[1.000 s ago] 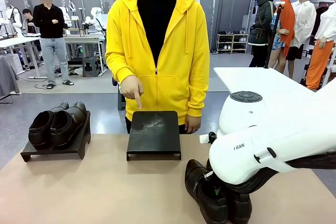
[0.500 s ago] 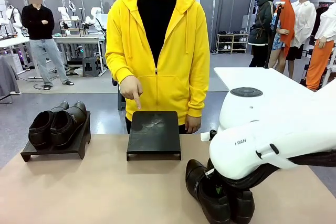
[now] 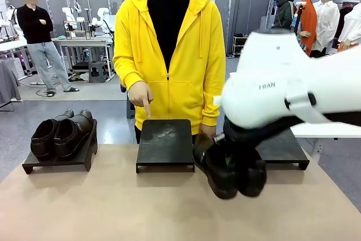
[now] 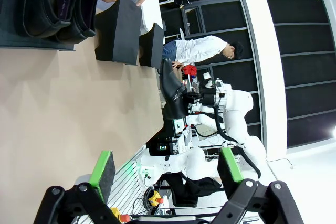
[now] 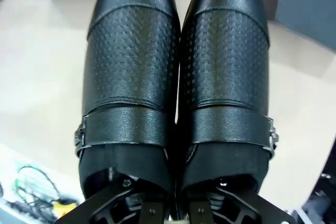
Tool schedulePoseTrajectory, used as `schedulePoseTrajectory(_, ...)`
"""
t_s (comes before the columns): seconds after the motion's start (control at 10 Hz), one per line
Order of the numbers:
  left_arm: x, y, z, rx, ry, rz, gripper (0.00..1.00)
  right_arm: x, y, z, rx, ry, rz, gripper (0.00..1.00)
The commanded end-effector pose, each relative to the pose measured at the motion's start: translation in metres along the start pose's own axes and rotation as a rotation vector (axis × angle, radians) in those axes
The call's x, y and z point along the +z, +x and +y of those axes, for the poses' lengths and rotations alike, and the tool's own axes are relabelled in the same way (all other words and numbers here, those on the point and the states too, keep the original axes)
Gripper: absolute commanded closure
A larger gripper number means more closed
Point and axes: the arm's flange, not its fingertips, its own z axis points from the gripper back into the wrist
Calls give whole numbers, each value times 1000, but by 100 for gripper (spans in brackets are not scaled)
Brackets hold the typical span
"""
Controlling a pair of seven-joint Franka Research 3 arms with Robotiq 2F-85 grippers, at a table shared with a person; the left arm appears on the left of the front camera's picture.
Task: Place the shoes on the stand as instructed by the person.
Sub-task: Pick up another pair of Shoes and place it on the Shoes Stand indicated by the person.
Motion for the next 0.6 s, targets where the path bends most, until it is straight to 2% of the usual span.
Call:
schedulePoseTrajectory(0.0,0,-3,-1,-7,13,0,0,16,45,31,-30,-7,-57,90)
schedulePoseTrajectory(0.2,0,-3,-1,-7,13,0,0,27,84,67,-56,27,-116,90)
schedulePoseTrajectory(0.5,0,-3,-1,-7,13,0,0,18,135,117,-119,46,-144,90)
